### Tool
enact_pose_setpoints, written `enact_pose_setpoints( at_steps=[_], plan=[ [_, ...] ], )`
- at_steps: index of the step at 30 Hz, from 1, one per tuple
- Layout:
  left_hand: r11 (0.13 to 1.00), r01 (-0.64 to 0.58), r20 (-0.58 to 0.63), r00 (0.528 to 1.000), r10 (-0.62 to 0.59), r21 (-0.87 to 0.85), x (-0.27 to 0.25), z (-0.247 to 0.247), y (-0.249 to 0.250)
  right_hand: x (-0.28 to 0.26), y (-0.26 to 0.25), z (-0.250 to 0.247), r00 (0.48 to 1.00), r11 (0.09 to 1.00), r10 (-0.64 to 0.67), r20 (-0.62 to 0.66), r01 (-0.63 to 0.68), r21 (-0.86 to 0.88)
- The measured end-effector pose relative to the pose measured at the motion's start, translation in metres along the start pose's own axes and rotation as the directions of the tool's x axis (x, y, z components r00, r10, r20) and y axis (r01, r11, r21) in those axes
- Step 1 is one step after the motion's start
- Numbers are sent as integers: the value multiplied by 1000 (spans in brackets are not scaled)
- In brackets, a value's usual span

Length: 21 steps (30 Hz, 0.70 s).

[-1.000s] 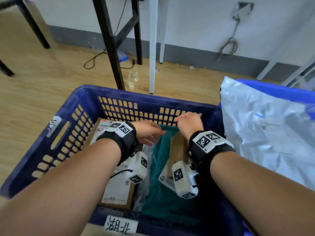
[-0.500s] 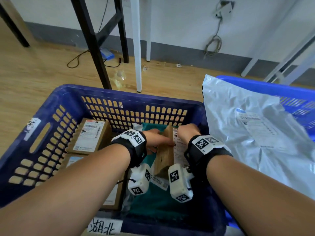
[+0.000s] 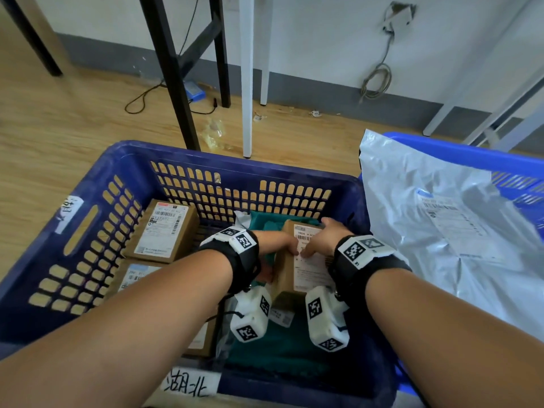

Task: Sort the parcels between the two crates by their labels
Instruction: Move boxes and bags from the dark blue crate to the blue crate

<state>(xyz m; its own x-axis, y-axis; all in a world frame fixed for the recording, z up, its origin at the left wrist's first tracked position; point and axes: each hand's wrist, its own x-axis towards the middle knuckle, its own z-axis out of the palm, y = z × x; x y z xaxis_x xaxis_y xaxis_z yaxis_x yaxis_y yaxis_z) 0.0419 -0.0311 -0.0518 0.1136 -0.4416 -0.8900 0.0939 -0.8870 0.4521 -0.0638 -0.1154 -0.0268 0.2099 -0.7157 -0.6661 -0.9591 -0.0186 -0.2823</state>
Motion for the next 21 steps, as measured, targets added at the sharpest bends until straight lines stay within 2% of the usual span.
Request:
enact_pose_setpoints(
  at_steps=[4, 7, 12, 17, 21],
  plan=[
    [987, -6, 84, 996, 19, -158, -4, -23, -6, -3, 10, -3, 998, 991, 35, 61, -42, 128],
    [978, -101, 44, 993, 111, -183, -11, -51, -5, 1, -4, -4, 999, 944, 2, -36, 10, 328],
    [939, -243, -65, 970, 234, -245, -34, -113, -7, 9, -53, -3, 981, 845, -160, -108, 193, 498],
    [928, -273, -182, 956, 231, -254, -39, -157, -42, 17, -89, 26, 949, 765, -315, 12, 246, 595],
    [930, -275, -202, 952, 229, -244, -30, -174, -64, 28, -99, 65, 936, 753, -343, 73, 228, 617]
  ],
)
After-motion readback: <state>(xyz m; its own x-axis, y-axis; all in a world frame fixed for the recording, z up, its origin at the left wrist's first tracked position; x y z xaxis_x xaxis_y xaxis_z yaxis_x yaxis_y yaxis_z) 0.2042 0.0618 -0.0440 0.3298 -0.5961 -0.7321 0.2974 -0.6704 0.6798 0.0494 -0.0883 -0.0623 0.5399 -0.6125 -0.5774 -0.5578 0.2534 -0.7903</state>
